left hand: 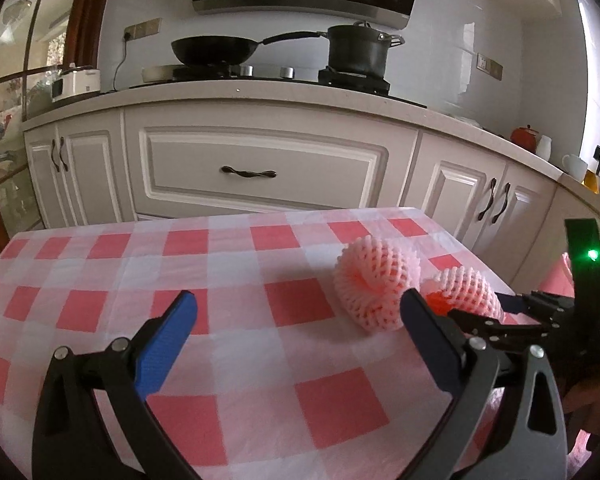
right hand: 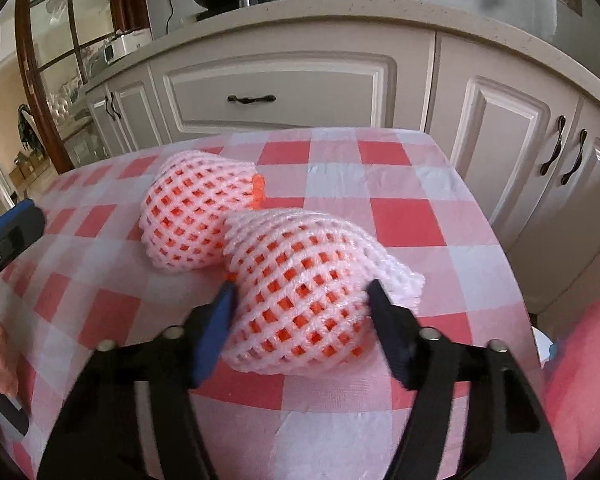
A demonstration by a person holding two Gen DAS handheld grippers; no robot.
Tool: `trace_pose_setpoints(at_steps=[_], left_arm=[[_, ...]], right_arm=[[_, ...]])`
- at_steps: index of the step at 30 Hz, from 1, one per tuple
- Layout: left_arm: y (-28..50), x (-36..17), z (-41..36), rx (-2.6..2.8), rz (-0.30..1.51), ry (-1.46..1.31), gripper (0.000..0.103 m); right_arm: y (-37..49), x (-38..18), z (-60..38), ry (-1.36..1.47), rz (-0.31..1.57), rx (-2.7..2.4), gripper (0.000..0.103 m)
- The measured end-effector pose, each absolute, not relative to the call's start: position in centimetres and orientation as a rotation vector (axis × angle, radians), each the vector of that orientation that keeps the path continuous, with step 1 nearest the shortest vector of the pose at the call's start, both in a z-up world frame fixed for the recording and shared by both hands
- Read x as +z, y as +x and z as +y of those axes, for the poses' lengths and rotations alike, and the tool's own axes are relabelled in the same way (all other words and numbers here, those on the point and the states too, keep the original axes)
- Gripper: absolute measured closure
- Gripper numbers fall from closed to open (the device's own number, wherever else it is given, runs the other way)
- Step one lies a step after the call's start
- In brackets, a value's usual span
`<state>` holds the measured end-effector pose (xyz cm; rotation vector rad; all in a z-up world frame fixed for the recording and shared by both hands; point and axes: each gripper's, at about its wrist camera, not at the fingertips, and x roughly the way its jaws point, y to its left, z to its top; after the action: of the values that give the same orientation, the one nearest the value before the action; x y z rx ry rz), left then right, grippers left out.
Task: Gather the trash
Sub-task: 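Grasp one pink foam fruit net with the right tool, then grasp the other pink foam net with the left tool while the right tool holds its net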
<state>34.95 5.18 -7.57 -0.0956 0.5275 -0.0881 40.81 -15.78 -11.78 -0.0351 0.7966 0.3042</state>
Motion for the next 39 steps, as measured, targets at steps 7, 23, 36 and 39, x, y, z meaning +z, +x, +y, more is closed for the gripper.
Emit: trace_pose_setpoints(at_steps=[7, 23, 36, 39], left_arm=[[37.8, -8.0, 3.0, -0.123, 0.565, -0.109, 0.005], [44.1, -10.7, -2.9, -0.172, 0.708, -0.043, 0.049], [38.1, -8.5, -2.7, -0.200, 0.600, 0.001, 0.067], [36.1, -8.1, -2.4, -0.201, 0.577, -0.014, 0.067]], right_arm=[[39.4, -10.4, -18.3, -0.011, 0.757, 0.312, 0.061], [37.9, -9.6, -22.1, 0.051, 0.733, 0.303, 0.063], [36.1, -9.0, -21.2, 0.074, 0.703, 0.316, 0.063], [34.8, -8.4, -20.4, 0.061, 0.692, 0.327, 0.063]])
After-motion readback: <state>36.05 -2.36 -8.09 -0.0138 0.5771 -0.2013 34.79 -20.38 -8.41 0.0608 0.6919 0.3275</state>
